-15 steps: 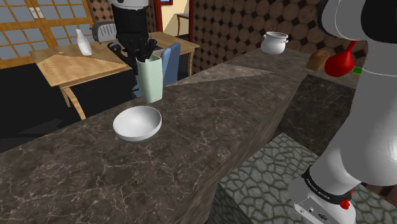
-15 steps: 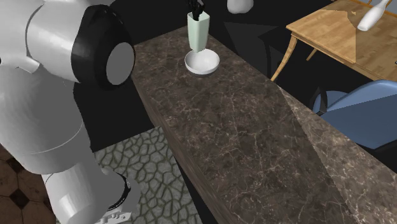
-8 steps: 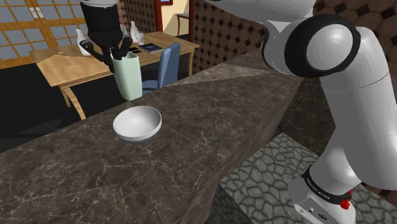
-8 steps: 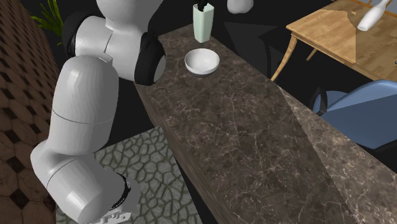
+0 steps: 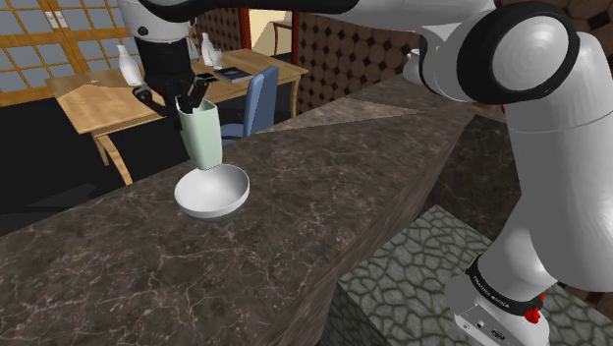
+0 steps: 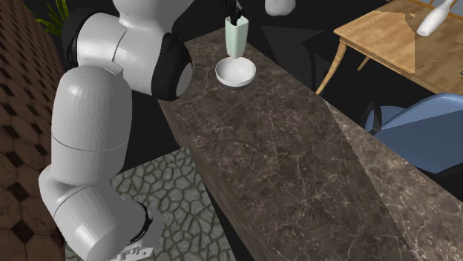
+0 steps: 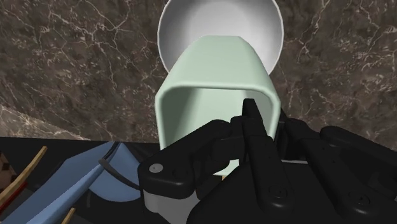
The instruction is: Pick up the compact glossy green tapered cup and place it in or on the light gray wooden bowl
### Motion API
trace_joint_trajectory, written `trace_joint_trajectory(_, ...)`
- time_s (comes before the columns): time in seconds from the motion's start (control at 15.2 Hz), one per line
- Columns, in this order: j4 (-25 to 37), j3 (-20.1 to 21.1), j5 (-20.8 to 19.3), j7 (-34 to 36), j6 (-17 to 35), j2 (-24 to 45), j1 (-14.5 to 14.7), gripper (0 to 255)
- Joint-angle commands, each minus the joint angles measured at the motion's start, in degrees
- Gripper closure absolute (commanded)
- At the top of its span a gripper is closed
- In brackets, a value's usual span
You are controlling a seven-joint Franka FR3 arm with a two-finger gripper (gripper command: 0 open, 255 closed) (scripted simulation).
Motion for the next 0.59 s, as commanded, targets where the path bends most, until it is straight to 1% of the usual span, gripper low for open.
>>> trace_joint_trajectory(0.0,-2.0,0.0,0.0,0.3,1.8,-0.2,-0.4,255)
trace_joint_trajectory(0.53,-10.3,0.1,0.2,1.2,8.7,-1.3,-2.2,255)
